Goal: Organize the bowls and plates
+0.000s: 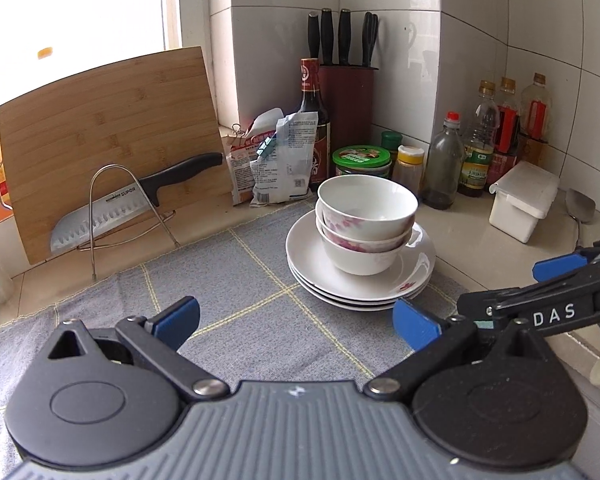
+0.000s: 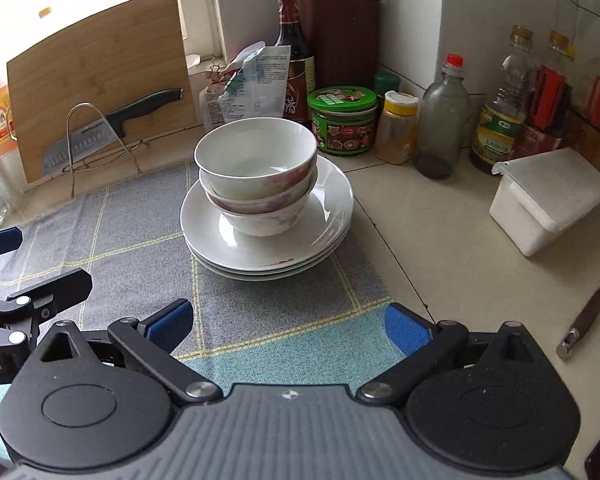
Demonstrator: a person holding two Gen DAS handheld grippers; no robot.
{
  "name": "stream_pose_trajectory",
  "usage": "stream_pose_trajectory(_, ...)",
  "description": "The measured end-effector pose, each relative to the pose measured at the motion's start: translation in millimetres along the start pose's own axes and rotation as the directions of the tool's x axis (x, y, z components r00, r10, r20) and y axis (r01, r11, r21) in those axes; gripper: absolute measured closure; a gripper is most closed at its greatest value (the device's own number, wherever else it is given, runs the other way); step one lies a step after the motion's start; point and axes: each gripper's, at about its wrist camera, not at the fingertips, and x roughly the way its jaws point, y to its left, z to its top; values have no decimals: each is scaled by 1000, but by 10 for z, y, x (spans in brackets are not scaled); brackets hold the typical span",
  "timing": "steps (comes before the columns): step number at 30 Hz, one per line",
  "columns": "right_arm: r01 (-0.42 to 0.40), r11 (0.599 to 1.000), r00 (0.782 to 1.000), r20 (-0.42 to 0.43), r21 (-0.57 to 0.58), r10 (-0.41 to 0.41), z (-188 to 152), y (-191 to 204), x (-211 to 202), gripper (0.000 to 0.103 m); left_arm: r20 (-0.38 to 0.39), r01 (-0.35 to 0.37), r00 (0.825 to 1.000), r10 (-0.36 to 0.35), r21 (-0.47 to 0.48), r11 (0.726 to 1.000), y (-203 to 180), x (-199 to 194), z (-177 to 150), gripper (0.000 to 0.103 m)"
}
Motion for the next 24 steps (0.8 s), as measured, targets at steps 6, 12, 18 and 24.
stream_pose_trajectory(6,66,998,997,36,2,-66,-26,88,-204,0,-4,-28,1000,28,-19,999,40,-113,29,1)
stream_pose_trajectory(12,65,998,996,54,23,-66,-5,117,-279,0,-15,-65,998,64,-38,997,56,-130,51,1)
stream_pose_trajectory(18,62,998,996,70,14,-63,14,158,-330,0,-10,-73,997,72,-39,997,48,-143,85,1)
stream_pose_trajectory(24,61,998,995,78,2,-61,46,181,-351,0,-12,-73,997,73,-43,996,51,-135,110,1)
